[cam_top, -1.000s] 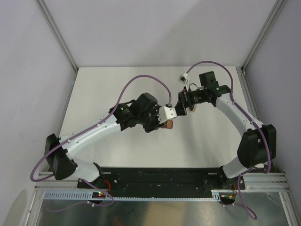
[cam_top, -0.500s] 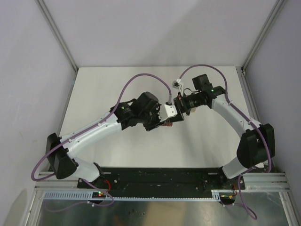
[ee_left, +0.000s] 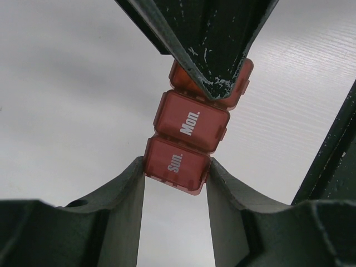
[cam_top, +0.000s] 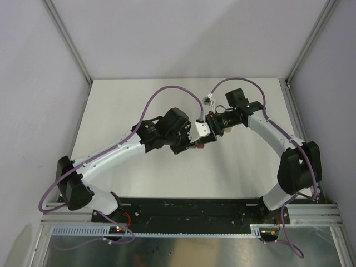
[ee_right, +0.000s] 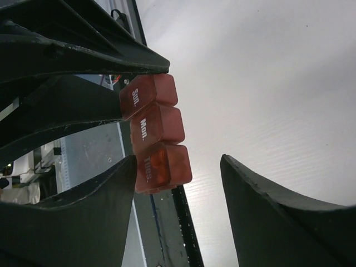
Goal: Sort the pills into containers
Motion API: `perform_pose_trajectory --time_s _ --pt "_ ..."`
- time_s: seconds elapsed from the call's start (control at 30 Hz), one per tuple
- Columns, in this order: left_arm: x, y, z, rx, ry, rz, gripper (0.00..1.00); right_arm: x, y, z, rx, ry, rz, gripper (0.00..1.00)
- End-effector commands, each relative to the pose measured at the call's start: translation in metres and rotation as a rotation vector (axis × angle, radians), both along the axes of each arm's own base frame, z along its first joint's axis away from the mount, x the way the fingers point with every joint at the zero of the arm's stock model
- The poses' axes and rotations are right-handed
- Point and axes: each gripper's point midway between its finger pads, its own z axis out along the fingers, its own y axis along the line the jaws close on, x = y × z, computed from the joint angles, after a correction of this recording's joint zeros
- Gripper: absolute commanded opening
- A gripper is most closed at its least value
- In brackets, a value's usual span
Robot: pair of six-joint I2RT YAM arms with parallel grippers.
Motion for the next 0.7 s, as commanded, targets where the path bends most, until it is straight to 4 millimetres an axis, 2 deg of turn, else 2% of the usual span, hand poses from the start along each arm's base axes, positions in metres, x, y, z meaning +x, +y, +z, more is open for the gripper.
perform_pose_trajectory --time_s 0.0,0.47,0.67 --pt "0.009 -0.01 0.023 -0.053 -0.045 0.024 0.0 0.001 0.004 0.012 0.055 0.006 0.021 0.65" --pt "0.017 -0.011 0.021 -0.036 -0.057 0.055 0.0 -0.01 0.007 0.017 0.1 0.041 0.074 0.49" --pt "0.019 -0.009 0.019 -0.018 -0.068 0.064 0.0 -0.011 0.006 0.017 0.108 0.06 0.082 0.32"
